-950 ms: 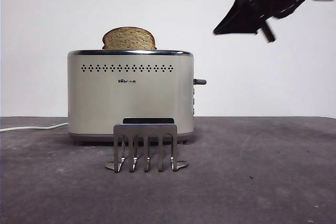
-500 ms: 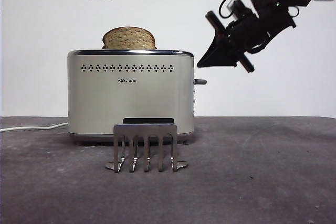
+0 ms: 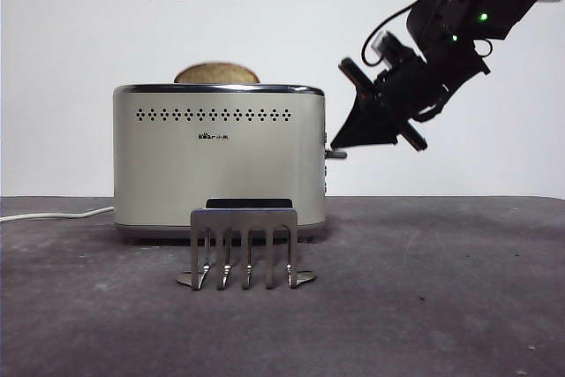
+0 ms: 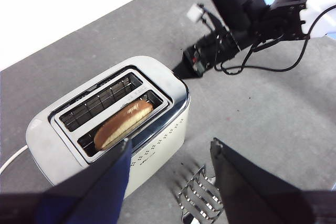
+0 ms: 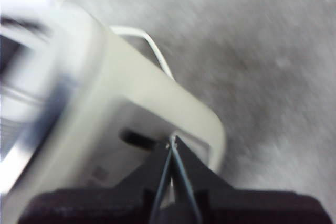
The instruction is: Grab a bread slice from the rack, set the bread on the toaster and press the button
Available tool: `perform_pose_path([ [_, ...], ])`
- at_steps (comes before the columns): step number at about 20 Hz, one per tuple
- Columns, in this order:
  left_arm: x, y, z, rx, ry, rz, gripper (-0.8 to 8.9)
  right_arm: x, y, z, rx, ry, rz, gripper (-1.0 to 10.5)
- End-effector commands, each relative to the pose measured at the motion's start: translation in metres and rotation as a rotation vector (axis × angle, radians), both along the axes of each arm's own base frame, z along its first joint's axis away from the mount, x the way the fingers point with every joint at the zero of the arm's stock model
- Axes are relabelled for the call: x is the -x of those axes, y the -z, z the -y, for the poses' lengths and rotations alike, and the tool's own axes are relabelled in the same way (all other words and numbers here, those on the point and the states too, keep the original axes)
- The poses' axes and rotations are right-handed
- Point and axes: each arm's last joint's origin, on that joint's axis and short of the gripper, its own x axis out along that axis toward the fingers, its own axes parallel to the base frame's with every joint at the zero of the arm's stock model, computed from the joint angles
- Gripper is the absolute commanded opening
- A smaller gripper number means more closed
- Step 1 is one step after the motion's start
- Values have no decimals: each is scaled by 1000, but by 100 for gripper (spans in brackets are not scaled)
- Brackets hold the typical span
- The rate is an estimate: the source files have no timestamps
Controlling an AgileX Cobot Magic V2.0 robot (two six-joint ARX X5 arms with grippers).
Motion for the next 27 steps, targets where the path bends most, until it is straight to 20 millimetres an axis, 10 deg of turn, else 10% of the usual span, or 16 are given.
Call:
perform_pose_path([
  [1, 0, 0, 0, 10, -3, -4, 256, 0, 23, -2, 55, -23, -47, -12],
  [27, 0, 0, 0, 8, -4, -7, 256, -1, 56, -2, 129, -15, -141, -12],
])
